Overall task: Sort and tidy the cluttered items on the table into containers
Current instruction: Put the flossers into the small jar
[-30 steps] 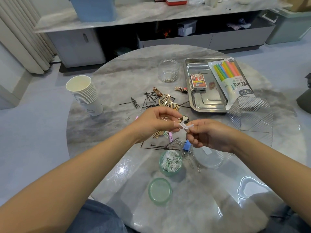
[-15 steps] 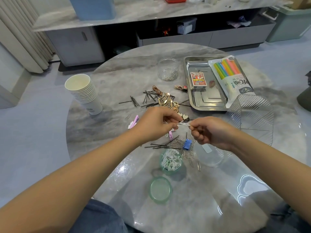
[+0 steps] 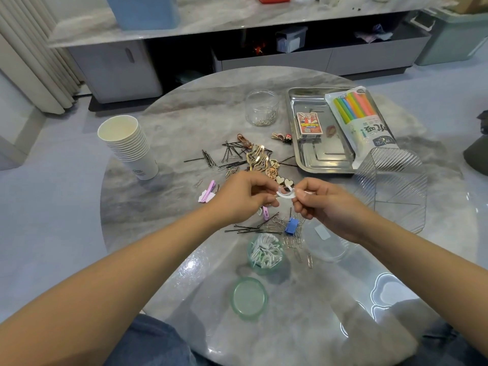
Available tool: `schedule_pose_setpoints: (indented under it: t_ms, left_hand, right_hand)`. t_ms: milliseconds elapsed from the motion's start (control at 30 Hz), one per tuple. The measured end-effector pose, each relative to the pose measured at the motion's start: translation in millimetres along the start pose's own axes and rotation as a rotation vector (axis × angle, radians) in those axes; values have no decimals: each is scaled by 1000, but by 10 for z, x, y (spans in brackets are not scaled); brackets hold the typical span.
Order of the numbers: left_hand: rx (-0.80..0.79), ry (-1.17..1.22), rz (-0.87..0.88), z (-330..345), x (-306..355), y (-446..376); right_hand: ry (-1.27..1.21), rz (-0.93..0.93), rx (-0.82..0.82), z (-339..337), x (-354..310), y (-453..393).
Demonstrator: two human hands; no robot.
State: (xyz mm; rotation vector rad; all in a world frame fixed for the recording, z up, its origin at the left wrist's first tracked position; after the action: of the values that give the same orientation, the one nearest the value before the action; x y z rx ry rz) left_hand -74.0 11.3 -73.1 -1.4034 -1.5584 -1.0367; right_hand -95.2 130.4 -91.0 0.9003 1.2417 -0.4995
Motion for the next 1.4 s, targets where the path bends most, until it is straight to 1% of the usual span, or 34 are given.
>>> schedule_pose_setpoints:
  t_ms: [133, 267, 400, 533, 600, 700, 767, 867, 1000, 1067, 1167, 1267, 1333, 1400]
  left_hand:
    - [-8, -114, 32, 5, 24, -2]
    - [54, -289, 129, -32, 135, 28]
    - [105, -417, 200, -54, 214, 46]
    - [107, -474, 200, -35, 216, 23]
    - [89, -419, 172, -37, 189, 27]
    - [45, -271, 138, -36, 120, 39]
    - [10, -149, 82, -27, 45, 46]
    - [-43, 16, -3, 23, -27, 56]
    - [-94, 74, -40, 66, -57, 66]
    - [-85, 67, -44, 42, -60, 61]
    - [-48, 97, -47, 0, -33, 51]
    - [-17, 101, -55, -18, -31, 61]
    - [-21, 116, -80, -4, -64, 75]
    - [-29, 150, -111, 15, -93, 85]
  right_hand:
    - [128, -31, 5, -23, -33, 4]
    - [251, -23, 37, -49, -59, 6]
    - [282, -8, 75, -58, -59, 18]
    - [293, -17, 126, -87, -77, 37]
    - [316, -25, 129, -90, -100, 47]
    - [523, -76, 137, -95, -171, 53]
    - [585, -110, 145, -84, -198, 56]
    - [530, -121, 172, -96, -208, 65]
    - [456, -93, 154, -113, -183, 60]
    - [401, -42, 112, -100, -136, 53]
    - [199, 81, -1, -11, -9, 42]
    - [81, 185, -38, 28, 65, 42]
    - [120, 163, -23, 22, 36, 50]
    - [353, 25, 66, -42, -92, 60]
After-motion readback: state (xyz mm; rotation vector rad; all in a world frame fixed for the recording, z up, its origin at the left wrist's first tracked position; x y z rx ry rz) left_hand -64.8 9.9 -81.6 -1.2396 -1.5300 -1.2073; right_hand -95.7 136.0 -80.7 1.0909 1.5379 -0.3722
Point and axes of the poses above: each hand's wrist, its own y-axis away from the middle knuckle, its own z-axis out of the palm, x = y × z, the point moved 10 cm from there along -y, towards the middle knuckle, and after that the axes turned 4 degrees about x, right-handed, at the moved point
